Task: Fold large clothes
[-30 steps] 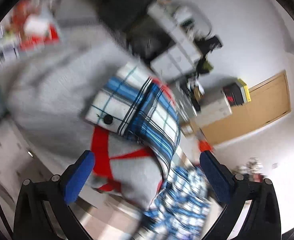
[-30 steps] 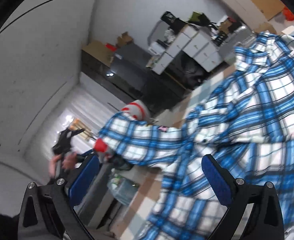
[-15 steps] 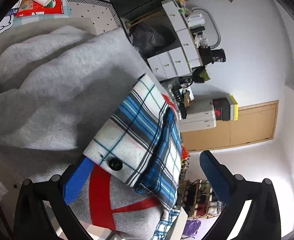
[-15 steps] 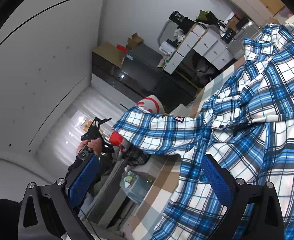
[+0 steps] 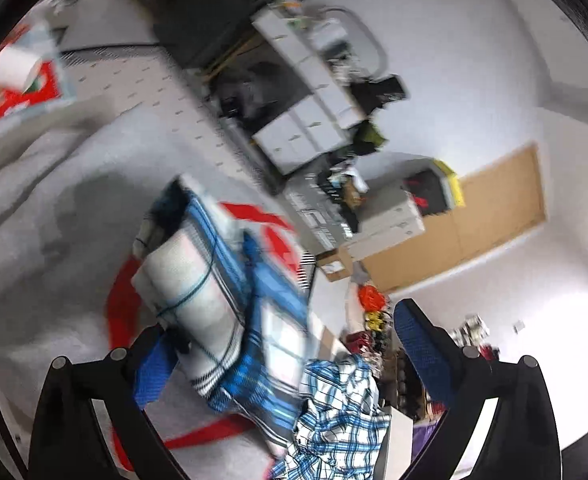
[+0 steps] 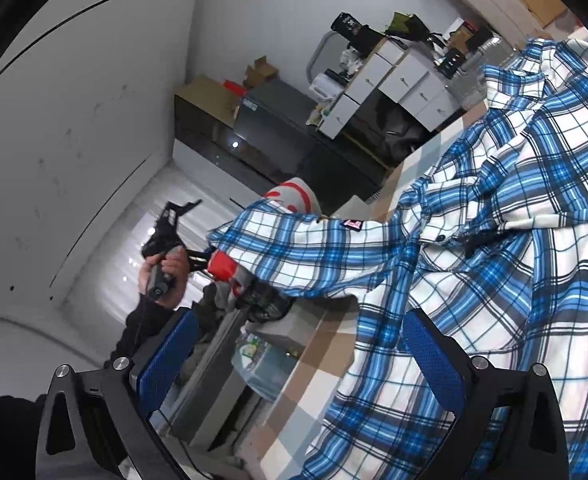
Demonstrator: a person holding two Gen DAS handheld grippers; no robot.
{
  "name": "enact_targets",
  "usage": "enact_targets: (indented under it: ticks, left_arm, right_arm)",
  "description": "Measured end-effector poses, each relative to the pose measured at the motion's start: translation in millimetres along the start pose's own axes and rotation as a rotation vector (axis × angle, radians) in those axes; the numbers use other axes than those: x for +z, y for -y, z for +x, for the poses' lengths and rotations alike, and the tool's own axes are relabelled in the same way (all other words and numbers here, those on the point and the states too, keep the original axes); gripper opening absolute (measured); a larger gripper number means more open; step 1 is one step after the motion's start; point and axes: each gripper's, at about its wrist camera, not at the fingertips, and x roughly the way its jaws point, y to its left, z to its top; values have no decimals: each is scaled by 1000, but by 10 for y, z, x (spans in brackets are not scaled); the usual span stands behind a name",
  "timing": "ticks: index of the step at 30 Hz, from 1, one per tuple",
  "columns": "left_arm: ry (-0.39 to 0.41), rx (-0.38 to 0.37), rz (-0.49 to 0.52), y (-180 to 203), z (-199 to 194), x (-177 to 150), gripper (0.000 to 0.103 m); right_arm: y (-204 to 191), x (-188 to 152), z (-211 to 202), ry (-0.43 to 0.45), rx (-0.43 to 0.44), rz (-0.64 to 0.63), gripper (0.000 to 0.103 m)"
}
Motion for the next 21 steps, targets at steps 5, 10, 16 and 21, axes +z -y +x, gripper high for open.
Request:
enact_targets:
  ticks: [5, 10, 16, 21]
  left_arm:
    - [31, -32, -10, -88, -72, -22, 97]
    - [38, 27, 45, -33, -100, 9, 45]
    - [56, 77, 89, 25, -99, 0, 4]
    - [110, 93, 170, 311, -182, -35, 3]
  right_arm:
    - [-94, -4, -41, 3, 15, -7, 103]
    - [-259, 21, -160, 29, 15, -45, 103]
    - [-394, 68, -311, 79, -147, -104, 103]
    - [-425, 30, -435, 93, -220, -145, 103]
